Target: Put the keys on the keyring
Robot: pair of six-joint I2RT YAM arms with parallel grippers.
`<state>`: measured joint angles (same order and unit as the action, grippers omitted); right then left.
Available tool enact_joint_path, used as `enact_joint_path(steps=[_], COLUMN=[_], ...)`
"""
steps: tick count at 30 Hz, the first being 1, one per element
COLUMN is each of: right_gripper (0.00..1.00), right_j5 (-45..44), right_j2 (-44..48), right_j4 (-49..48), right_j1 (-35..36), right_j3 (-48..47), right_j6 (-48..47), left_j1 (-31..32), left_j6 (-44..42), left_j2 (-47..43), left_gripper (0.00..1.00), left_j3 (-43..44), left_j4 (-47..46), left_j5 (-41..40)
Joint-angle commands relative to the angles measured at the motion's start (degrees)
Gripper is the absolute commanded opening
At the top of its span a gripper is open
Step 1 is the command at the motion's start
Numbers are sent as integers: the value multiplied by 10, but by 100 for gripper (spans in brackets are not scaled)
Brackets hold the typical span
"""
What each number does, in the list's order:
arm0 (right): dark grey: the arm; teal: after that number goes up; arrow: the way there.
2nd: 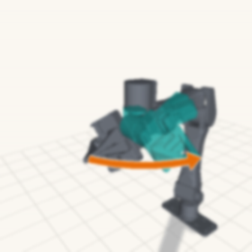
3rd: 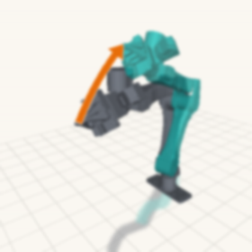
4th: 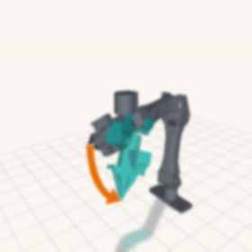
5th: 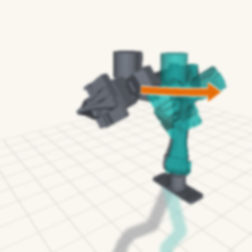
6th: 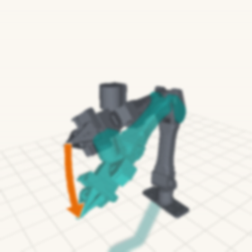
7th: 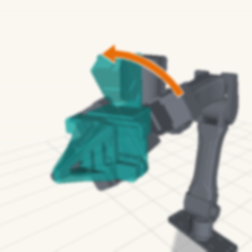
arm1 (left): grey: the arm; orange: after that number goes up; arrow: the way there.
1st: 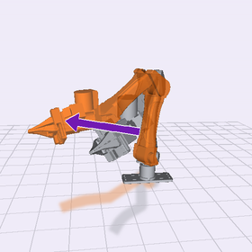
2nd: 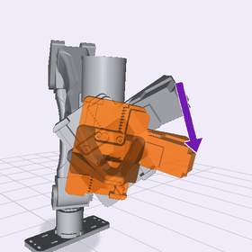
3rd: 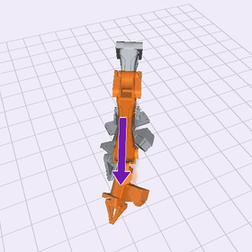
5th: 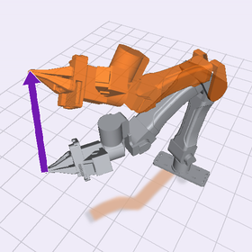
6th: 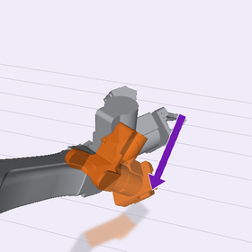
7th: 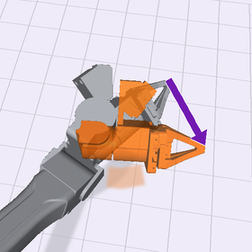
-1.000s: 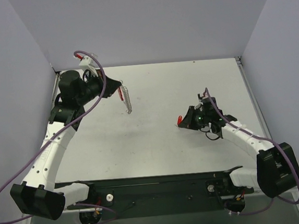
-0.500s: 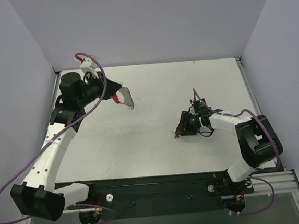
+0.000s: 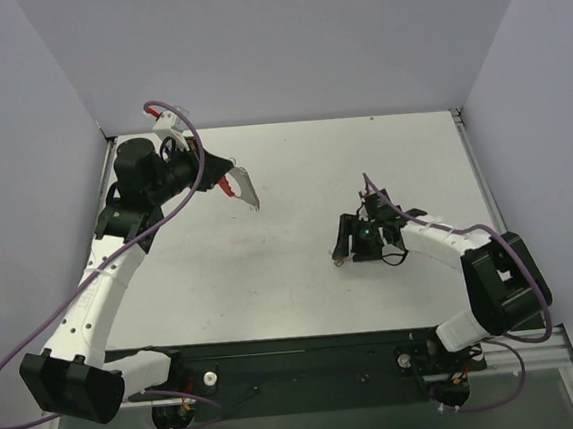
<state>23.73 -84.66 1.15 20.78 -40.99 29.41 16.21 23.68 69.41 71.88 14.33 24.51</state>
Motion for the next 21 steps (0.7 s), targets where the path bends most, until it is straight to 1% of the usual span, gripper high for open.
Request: enact_joint_path(steps=[1, 5, 8, 11, 12, 14, 21], right_gripper=[57, 53, 50, 44, 39, 35, 33], right_j5=[-141, -239, -289, -298, -312, -322, -313], right_j2=[22, -8, -44, -81, -90, -110, -123], right_j4=[120, 177, 209, 230, 239, 257, 261], right_j1=[85, 140, 158, 161, 161, 163, 167], right_j3=[-58, -109, -148, -174, -191, -202, -211], right_j6=[-50, -52, -39, -23, -17, -7, 7], left_j1=[2, 2, 3, 2, 2, 3, 2], left_j6=[-9, -11, -10, -11, -13, -18, -29], left_j2=[-10, -9, -13, -17, -19, -22, -27], left_gripper=[0, 0, 0, 0, 0, 0, 0], left_j3=[5, 2, -3, -8, -8, -6, -5], left_j4=[-30, -26, -27, -27, -25, -19, -8], left_j5=[10, 9, 12, 12, 10, 7, 2])
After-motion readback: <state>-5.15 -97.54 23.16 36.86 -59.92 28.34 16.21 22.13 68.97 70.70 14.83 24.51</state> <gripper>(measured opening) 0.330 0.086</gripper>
